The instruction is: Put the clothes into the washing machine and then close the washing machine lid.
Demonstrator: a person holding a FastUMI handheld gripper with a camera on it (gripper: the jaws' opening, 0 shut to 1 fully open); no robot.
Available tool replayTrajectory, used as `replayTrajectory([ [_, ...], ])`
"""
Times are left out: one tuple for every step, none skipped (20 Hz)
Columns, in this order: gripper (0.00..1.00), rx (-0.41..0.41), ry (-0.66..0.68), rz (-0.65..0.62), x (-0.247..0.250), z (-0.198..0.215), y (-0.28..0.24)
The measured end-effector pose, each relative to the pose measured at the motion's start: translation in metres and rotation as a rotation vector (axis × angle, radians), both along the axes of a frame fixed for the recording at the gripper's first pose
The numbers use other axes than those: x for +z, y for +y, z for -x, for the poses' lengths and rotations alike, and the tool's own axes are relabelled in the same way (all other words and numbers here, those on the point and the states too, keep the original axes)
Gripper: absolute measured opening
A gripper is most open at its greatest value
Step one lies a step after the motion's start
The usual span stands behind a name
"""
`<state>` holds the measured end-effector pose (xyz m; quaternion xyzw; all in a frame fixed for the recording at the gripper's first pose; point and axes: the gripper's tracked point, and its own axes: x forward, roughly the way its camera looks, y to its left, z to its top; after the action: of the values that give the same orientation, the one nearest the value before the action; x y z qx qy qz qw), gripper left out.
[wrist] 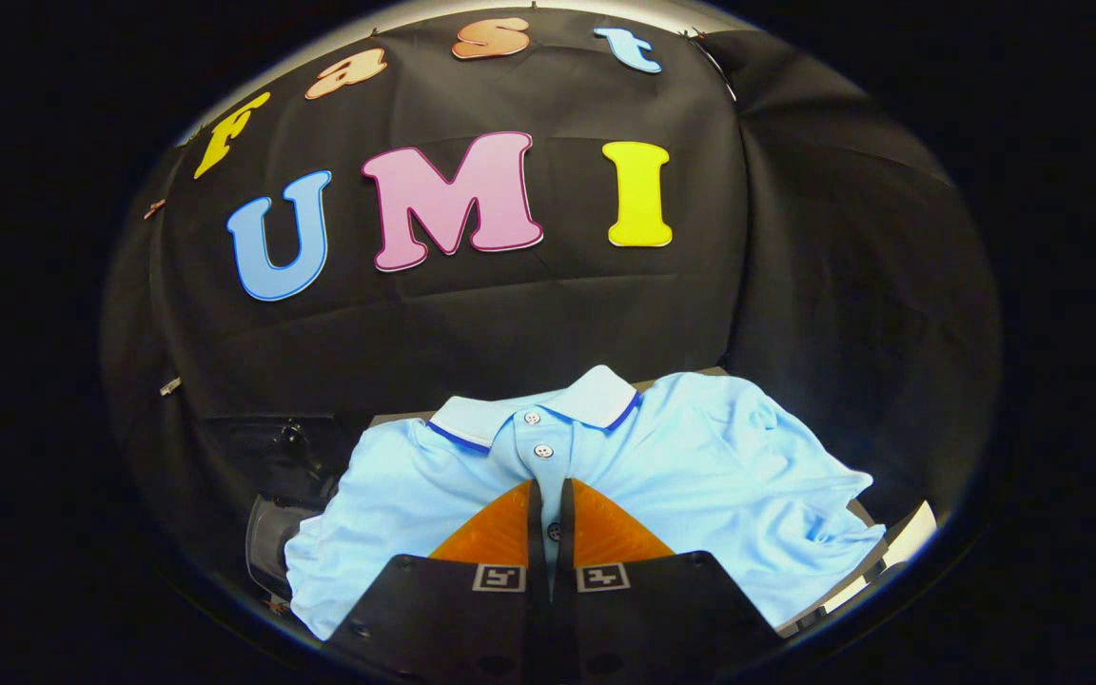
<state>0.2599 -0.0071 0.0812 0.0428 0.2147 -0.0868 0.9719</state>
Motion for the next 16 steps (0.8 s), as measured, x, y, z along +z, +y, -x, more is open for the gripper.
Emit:
replayTrajectory([
  [0.05,-0.001,-0.003,0.013,0.005,0.003,0.0],
  [0.05,0.009,-0.02,0.016,0.015,0.004,0.003],
  [0.05,0.009,-0.037,0.008,0.024,0.005,0.006],
  [0.05,0.01,-0.056,0.0,0.031,0.006,0.009],
  [0.05,0.017,-0.085,0.0,0.041,0.006,0.012],
  [0.05,0.014,-0.096,0.001,0.047,0.008,0.014],
  [0.05,0.019,-0.11,0.011,0.053,0.008,0.017],
  [0.05,0.021,-0.116,0.021,0.059,0.009,0.02],
  [0.05,0.026,-0.12,0.025,0.064,0.009,0.026],
  [0.05,0.031,-0.133,0.029,0.07,0.01,0.031],
  [0.05,0.037,-0.143,0.035,0.077,0.011,0.039],
  [0.05,0.053,-0.158,0.049,0.083,0.012,0.048],
  [0.05,0.053,-0.164,0.045,0.088,0.013,0.056],
  [0.05,0.07,-0.181,0.036,0.094,0.015,0.067],
  [0.05,0.078,-0.195,0.025,0.101,0.015,0.079],
  [0.05,0.095,-0.22,0.021,0.109,0.018,0.092],
])
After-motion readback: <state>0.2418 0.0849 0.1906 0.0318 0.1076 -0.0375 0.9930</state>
